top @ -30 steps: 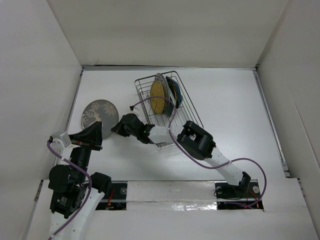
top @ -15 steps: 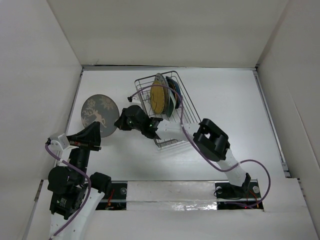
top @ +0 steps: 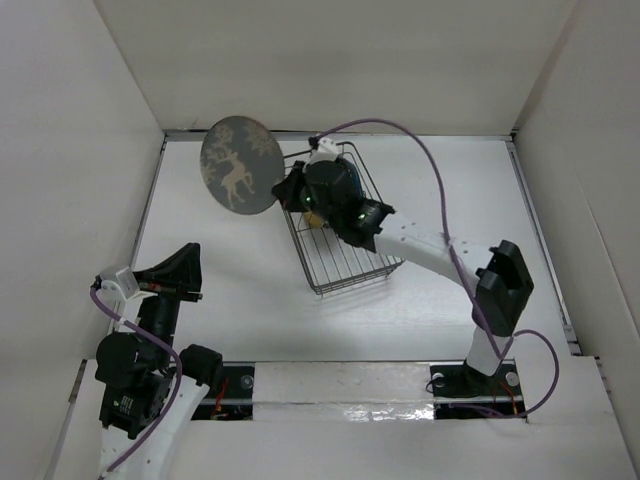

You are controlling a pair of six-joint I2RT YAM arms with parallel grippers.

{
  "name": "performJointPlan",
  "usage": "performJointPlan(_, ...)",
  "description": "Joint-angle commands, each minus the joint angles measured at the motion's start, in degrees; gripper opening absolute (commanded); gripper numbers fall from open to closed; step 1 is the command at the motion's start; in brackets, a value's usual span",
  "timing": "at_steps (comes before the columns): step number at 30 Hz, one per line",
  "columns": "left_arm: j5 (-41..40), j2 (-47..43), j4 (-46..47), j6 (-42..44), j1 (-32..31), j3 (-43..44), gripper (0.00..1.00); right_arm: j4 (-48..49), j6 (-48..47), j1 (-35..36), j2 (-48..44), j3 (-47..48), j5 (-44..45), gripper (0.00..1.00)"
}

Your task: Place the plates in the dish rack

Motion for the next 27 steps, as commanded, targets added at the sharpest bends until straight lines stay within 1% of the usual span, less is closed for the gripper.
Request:
performJointPlan(1, 0.97, 0.52, 2.77, -0.03, 0.08, -0.25, 0.11, 2.73, -4.80, -4.15, -8.35, 1.67, 8.67, 0.00)
performJointPlan(5, 1.50, 1.05, 2.77, 0.06, 0.08, -0.25, 0.11, -4.32, -8.85, -8.45, -9.67, 4.04, 13.32, 0.00)
performJointPlan(7, 1.59, 1.32, 2.77, 0.06, 0.08, -0.25, 0.11, -8.35, -11.74, -9.25, -9.50, 5.62, 15.35, 0.00)
performJointPlan(10, 1.59, 1.58, 2.95, 0.15, 0.08, -0.25, 0.11, -11.71, -15.78, -9.78, -8.97, 7.56, 19.39, 0.00)
performJointPlan(13, 1.85, 2.19, 3.03, 0.06, 0.08, -0.25, 0.11, -13.91, -18.68, -9.78, -8.01, 8.79, 22.29, 0.00)
performJointPlan(17, 2.11, 2.90, 3.30, 0.06, 0.08, -0.25, 0.11, -14.09, -21.07, -9.78, -7.13, 8.44, 26.77, 0.00)
performJointPlan(22, 2.38, 3.25, 3.39, -0.11, 0.08, -0.34, 0.11, -18.20, -22.57, -6.27, -3.01, 12.12, 33.98, 0.00)
performJointPlan(23, 2.47, 3.34, 3.47, -0.11, 0.08, -0.34, 0.11, -19.70, -22.13, -4.96, -1.95, 13.35, 36.60, 0.00)
performJointPlan(25, 2.73, 3.51, 3.56, -0.29, 0.08, -0.43, 0.11, -23.91, -20.47, -3.81, 1.20, 16.69, 38.38, 0.00)
performJointPlan(27, 2.91, 3.60, 3.56, -0.20, 0.08, -0.43, 0.11, -26.12, -19.06, -2.58, 3.06, 18.37, 40.49, 0.00)
